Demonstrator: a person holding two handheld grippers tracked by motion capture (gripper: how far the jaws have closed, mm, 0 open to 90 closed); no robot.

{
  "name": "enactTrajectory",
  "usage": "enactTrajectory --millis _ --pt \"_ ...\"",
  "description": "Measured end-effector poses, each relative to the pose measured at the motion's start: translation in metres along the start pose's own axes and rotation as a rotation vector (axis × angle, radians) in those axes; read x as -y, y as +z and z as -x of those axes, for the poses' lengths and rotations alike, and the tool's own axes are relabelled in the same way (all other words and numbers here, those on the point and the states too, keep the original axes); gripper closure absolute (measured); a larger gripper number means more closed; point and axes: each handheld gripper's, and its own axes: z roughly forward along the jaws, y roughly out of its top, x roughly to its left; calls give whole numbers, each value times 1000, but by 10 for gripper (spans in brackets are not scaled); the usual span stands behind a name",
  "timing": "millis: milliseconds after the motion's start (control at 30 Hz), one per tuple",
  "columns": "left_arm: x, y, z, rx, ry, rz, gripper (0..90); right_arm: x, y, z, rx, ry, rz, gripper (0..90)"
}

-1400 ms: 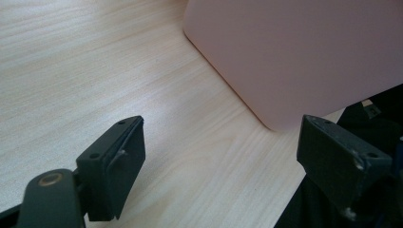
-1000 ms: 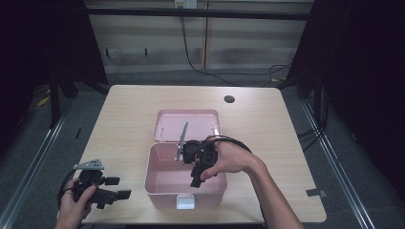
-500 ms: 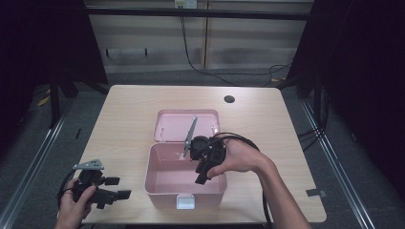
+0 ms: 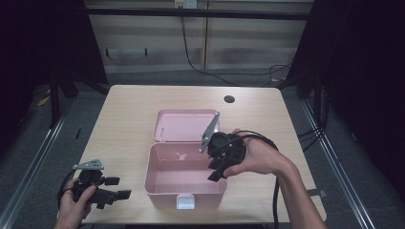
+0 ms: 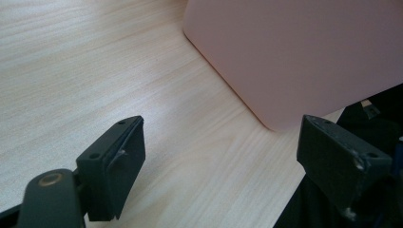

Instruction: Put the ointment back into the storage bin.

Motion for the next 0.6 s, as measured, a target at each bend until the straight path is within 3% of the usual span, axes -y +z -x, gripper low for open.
enactTrajectory --millis 233,600 --pt "0 0 0 -1 -1 0 165 16 -8 -4 12 6 13 584" --pt "0 1 0 -7 -3 0 165 58 -9 -7 54 81 53 568"
